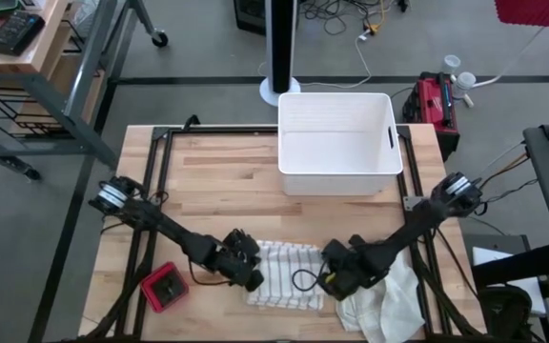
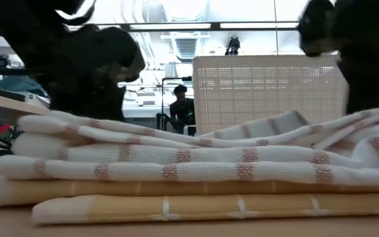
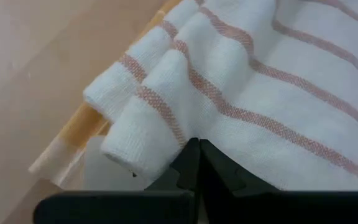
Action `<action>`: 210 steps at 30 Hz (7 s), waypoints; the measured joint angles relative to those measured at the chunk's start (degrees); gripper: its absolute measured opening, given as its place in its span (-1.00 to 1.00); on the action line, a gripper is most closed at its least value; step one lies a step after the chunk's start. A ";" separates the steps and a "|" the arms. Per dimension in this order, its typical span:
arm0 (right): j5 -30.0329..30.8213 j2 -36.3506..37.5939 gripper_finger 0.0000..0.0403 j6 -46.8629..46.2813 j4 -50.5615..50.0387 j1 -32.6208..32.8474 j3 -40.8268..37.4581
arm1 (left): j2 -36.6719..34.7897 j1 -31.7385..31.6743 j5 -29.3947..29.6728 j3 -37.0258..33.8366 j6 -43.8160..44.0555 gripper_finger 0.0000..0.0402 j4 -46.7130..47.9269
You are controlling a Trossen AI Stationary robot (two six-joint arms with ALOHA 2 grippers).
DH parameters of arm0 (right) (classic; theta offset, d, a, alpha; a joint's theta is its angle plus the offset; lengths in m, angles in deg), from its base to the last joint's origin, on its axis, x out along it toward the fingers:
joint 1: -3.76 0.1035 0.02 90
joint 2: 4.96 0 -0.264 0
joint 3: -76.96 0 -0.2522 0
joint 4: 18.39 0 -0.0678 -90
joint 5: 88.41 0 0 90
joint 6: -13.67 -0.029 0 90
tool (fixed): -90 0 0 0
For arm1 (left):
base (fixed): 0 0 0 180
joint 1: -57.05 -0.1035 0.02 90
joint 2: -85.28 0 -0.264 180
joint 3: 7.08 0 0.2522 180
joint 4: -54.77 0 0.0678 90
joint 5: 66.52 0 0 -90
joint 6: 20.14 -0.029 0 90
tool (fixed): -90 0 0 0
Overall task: Fold towel
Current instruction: Stack the brown towel on top of the yellow towel, then fold the light gray patterned towel
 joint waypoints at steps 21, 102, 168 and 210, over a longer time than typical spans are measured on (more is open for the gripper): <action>9.57 -3.71 -1.00 12.03 8.26 -4.89 3.93 | -1.85 -1.85 5.69 3.65 -15.84 -1.00 -4.31; 21.70 6.01 -1.00 34.35 11.40 6.99 2.79 | -9.27 1.78 -5.84 -1.97 -31.58 -1.00 -7.99; 35.35 3.07 -1.00 43.81 14.16 5.81 2.66 | 4.83 -7.15 0.63 -1.67 -27.44 -1.00 -18.45; 34.79 3.75 -1.00 41.45 13.34 5.31 2.82 | -5.94 3.62 -4.08 -3.35 -44.45 -1.00 -21.00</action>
